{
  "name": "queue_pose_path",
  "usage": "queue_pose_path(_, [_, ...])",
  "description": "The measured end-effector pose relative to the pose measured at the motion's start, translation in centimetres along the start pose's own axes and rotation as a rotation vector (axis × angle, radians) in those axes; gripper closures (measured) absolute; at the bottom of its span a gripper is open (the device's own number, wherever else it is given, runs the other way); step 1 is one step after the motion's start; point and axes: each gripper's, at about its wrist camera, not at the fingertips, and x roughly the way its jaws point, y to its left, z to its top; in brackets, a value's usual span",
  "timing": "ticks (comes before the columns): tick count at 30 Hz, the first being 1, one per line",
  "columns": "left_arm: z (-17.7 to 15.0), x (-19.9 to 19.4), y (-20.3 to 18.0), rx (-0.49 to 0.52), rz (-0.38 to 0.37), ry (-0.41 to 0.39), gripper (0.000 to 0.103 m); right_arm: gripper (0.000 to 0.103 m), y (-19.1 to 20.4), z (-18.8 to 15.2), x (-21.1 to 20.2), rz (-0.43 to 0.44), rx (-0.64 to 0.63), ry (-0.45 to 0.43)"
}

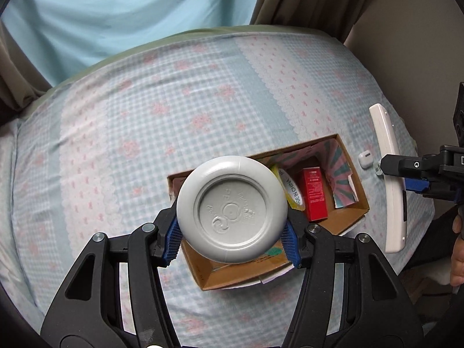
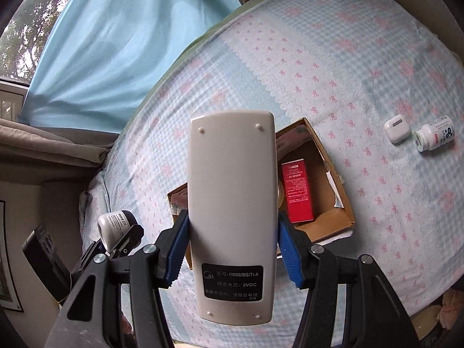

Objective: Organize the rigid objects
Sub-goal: 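Carry the cap and remote into the cardboard box and release both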

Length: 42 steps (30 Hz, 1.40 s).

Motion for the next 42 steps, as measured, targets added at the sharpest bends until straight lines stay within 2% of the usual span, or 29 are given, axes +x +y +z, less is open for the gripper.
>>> queue_pose_path(5, [-0.2,5.4,-0.2,0.118,0.022,0.092,0.05,0.049,-1.6,0.3,3.8,0.01,0.153,0.016])
queue_pose_path(10, [-0.1,10.4,-0.3,0.167,0.005,0.161,0.05,0.049,-2.9,0.6,7.4,0.0,0.249,0.037])
queue_pose_path(15, [-0.9,13.5,-0.9,0.233,0.014,0.201,0.05,0.049,-4.9,0.1,10.4,0.027,0.382,0.053])
queue_pose_path(20, [-1.6,15.2,-1.2,0.267,0.031,0.21,0.05,0.049,-6.0,-0.3,13.0,0.047,0.411,0.074])
queue_pose_path(24, [-1.6,15.3,-1.6,0.296,0.034,0.184,0.05,0.049,-6.1,0.0,13.8,0.03,0.4,0.075])
queue_pose_path(25, [-1.5,15.2,-1.7,0.308,0.027,0.186,0.043,0.049,-6.2,0.0,14.2,0.01,0.402,0.088])
queue_pose_path(26, [-1.5,15.0,-1.8,0.313,0.014,0.18,0.032,0.048,-6.1,0.2,14.3,-0.011,0.401,0.103])
queue_pose_path(27, [-1.4,14.6,-1.8,0.311,0.011,0.168,0.0,0.042,-5.9,0.2,14.3,-0.038,0.389,0.118])
queue_pose_path(28, [-1.5,13.9,-1.7,0.304,0.007,0.153,0.0,0.036,-5.6,0.2,14.0,-0.063,0.366,0.123])
queue_pose_path(29, [-1.6,13.4,-1.5,0.291,-0.014,0.146,0.0,0.014,-5.3,0.3,13.6,-0.084,0.334,0.119])
queue_pose_path(30, [-1.8,13.1,-1.4,0.277,-0.03,0.148,0.0,0.0,-5.0,0.3,13.0,-0.103,0.298,0.102])
queue_pose_path(34, [-2.7,12.4,-1.3,0.247,-0.038,0.148,0.0,0.0,-4.9,-0.1,11.2,-0.159,0.21,0.069])
queue_pose_path(42, [-2.2,11.0,-2.1,0.217,-0.048,0.144,0.0,0.0,-5.2,-0.5,9.9,-0.144,0.201,0.056])
